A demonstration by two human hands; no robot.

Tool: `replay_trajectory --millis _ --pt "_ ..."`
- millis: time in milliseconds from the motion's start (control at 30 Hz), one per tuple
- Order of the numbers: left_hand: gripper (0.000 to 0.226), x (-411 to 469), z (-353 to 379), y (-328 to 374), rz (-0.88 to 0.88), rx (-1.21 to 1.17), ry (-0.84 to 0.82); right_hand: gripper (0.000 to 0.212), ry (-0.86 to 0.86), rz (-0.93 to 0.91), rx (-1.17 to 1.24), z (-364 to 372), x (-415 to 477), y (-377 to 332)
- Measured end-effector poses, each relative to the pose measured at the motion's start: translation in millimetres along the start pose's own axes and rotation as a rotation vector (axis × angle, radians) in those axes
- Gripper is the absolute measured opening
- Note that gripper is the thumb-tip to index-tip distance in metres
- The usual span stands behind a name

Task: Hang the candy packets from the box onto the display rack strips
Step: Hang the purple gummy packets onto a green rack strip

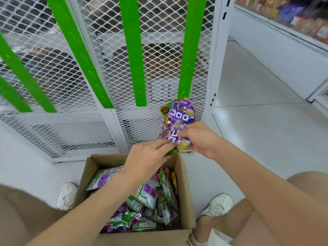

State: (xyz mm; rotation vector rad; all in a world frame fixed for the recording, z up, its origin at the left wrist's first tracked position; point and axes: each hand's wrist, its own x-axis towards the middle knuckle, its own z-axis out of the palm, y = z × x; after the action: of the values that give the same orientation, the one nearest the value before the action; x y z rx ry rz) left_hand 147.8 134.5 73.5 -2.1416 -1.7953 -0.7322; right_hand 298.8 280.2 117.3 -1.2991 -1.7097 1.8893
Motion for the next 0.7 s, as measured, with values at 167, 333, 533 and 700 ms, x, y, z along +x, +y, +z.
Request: replay_trajectory --millis 167,333,533,700 --pt "0.038 38 -15 -5 -0.179 -0.213 -0.015 0.025 0.018 -0.314 -0.591 -36 -2 -24" --pt "0.032 88 -16 -7 -0.567 -0.659 0.053 0.021 -0.125 -0.355 -0.542 -52 2 -38" --pt "0.012 119 -1 -10 -0.905 -1.107 0.223 0.016 -0.028 -0.358 -0.288 -71 5 -55" --pt "0.018 121 21 -14 -1.052 -1.046 0.181 0.016 0.015 -0.292 -0.179 -89 27 -55"
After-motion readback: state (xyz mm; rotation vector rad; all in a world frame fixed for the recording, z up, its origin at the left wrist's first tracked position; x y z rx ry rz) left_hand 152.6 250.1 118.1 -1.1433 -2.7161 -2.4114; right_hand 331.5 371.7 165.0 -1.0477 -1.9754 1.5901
